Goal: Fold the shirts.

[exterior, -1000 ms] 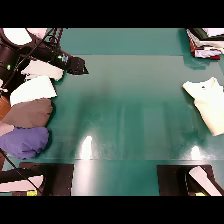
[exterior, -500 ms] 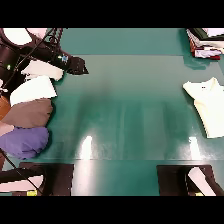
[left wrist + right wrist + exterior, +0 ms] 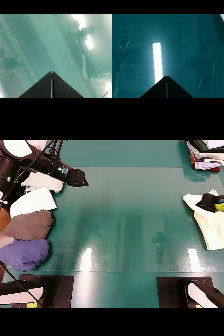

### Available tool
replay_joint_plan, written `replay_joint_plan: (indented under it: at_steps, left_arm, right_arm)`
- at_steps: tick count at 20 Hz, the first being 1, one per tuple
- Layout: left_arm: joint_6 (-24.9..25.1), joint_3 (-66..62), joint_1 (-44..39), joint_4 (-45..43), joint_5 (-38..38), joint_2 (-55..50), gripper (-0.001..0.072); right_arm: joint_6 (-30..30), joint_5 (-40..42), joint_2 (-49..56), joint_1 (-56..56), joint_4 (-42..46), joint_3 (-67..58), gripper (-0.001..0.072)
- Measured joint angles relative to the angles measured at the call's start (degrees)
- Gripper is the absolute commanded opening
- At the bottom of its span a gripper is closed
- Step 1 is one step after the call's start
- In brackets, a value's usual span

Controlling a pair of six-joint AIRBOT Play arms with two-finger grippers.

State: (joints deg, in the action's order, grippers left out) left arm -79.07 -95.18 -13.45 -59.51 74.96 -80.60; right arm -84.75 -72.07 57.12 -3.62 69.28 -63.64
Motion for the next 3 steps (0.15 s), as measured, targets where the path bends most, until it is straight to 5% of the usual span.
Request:
replay_joint_plan:
  at_steps: [3]
  left_arm:
    - [0.0,0.0,0.0,0.0,0.0,0.0,0.0025]
  right_arm:
    - [0.0,-0.1,1.1,4.6,-0.1,0.0,0.0014]
